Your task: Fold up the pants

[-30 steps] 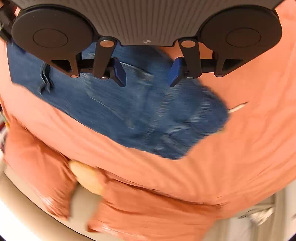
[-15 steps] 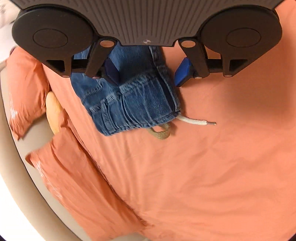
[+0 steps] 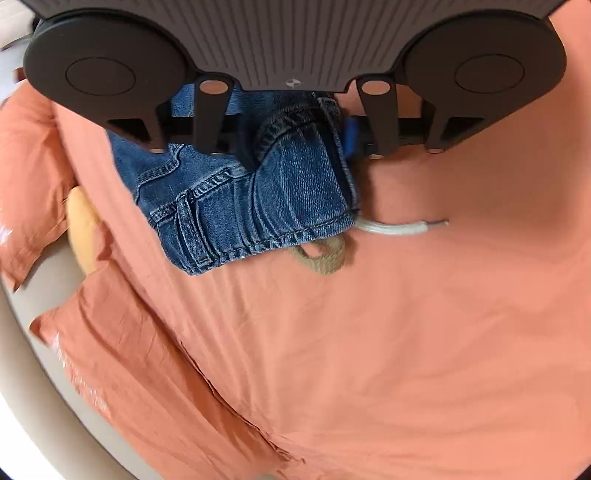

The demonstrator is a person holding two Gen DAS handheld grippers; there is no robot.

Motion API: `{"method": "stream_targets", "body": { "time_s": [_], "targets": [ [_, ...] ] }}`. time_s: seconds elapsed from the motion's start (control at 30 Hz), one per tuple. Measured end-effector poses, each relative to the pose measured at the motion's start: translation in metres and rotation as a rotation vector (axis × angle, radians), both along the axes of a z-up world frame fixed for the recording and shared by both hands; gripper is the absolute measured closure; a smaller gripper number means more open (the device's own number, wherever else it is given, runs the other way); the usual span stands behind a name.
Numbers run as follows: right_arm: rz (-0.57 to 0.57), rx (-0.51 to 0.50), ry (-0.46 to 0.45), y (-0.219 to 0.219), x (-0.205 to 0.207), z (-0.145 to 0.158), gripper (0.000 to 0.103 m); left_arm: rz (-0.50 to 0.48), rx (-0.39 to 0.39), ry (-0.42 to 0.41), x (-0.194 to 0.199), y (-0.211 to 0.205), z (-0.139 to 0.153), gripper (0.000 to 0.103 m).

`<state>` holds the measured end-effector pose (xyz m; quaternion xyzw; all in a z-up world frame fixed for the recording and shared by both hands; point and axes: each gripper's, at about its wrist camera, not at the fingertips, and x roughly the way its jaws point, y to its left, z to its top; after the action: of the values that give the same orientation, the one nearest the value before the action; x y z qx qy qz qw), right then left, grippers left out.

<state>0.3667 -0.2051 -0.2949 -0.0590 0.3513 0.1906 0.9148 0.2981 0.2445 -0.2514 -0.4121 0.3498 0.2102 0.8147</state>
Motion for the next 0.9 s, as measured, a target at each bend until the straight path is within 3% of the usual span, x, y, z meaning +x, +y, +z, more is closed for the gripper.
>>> {"method": "stream_targets", "body": {
  "time_s": [0.13, 0.3, 0.4, 0.47, 0.53, 0.73, 0.9],
  "targets": [
    [0.002, 0.008, 0.016, -0.002, 0.002, 0.002, 0.08, -0.029, 0.091, 0.069, 0.015, -0.015, 0.029, 0.077],
    [0.006, 0.002, 0.001, -0.002, -0.002, 0.006, 0.08, -0.085, 0.195, 0.033, 0.021, -0.039, 0.082, 0.082],
    [-0.006, 0.027, 0.005, -0.009, -0.005, 0.016, 0.064, -0.124, 0.261, -0.023, 0.022, -0.068, 0.119, 0.082],
    [-0.012, 0.048, -0.008, -0.017, -0.01, 0.028, 0.047, -0.165, 0.324, -0.061, 0.022, -0.094, 0.145, 0.082],
    [-0.019, 0.08, -0.015, -0.027, -0.014, 0.036, 0.037, -0.208, 0.395, -0.095, 0.024, -0.124, 0.17, 0.083],
    [-0.082, 0.233, 0.067, -0.067, -0.011, 0.047, 0.033, -0.359, 0.58, -0.182, 0.039, -0.231, 0.226, 0.084],
    [-0.185, 0.381, 0.092, -0.111, -0.012, 0.054, 0.033, -0.513, 0.713, -0.235, 0.052, -0.321, 0.236, 0.084]
  ]
}}
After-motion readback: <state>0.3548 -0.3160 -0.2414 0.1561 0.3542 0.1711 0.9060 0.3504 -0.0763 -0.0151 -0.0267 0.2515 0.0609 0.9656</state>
